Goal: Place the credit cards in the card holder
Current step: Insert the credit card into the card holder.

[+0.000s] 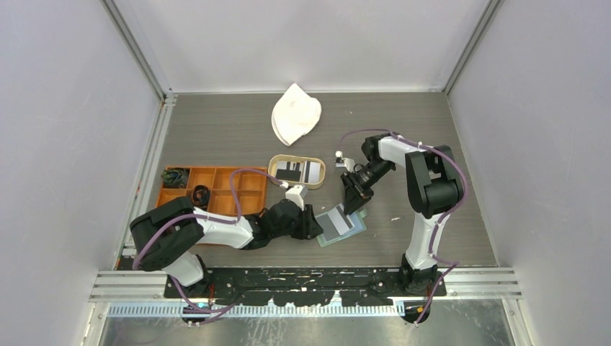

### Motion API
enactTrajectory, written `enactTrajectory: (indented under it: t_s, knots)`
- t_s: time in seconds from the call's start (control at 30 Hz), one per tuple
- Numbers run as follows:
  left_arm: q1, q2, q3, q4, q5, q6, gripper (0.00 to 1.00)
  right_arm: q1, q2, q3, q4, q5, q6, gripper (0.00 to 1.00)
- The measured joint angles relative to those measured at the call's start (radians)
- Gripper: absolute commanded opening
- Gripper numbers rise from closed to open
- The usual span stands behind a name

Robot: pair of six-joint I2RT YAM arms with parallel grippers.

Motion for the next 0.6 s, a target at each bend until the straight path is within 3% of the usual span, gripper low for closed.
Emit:
enactTrajectory:
  t_s: [0.4, 0.6]
  knots:
    - [0.0, -0.002, 0.0, -0.005, -0.001, 0.0, 0.4, -0.011, 0.034, 0.024, -0.091, -0.103, -0.071, 0.34]
    - [0.0, -0.039, 0.0, -0.067, -0.017, 0.005, 0.38, -0.011, 0.04, 0.024, -0.104, -0.124, -0.079, 0.28]
